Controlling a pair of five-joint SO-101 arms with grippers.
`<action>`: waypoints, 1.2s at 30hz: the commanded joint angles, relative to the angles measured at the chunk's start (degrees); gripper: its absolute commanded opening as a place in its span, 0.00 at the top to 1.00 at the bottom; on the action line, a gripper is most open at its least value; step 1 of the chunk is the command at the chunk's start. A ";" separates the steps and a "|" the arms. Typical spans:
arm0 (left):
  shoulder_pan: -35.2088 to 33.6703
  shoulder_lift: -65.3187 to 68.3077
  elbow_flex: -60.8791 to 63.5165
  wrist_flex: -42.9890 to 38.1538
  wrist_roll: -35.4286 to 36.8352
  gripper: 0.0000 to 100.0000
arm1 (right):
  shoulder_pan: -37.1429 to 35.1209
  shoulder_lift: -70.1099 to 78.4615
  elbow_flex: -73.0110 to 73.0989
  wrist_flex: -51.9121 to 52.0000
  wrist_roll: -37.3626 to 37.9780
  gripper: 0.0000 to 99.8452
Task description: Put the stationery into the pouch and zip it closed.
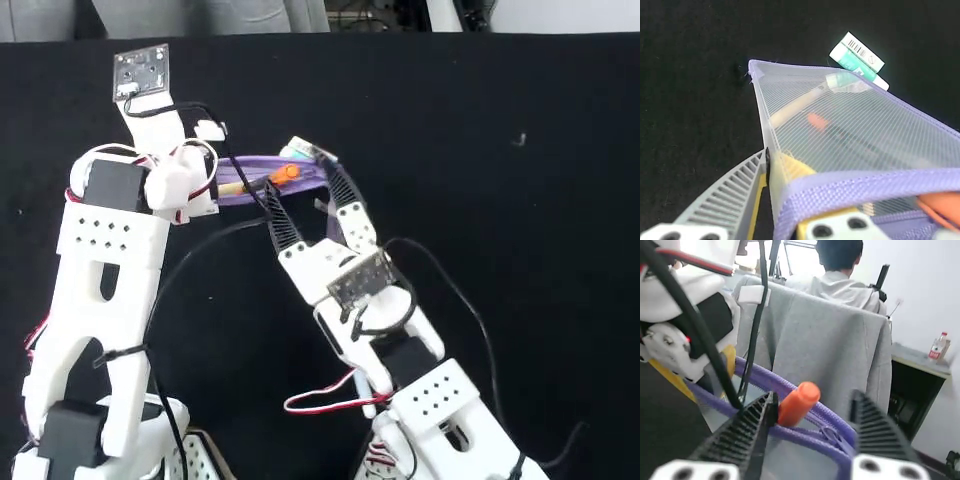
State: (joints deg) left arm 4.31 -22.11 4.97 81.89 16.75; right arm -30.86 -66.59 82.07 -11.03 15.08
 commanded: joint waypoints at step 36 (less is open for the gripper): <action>-1.63 35.96 -40.22 18.99 -2.55 0.97 | 11.25 8.75 -49.27 69.80 -3.16 0.70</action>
State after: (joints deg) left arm 1.49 4.79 -31.08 100.44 14.81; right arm -22.07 -60.53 32.66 59.03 12.44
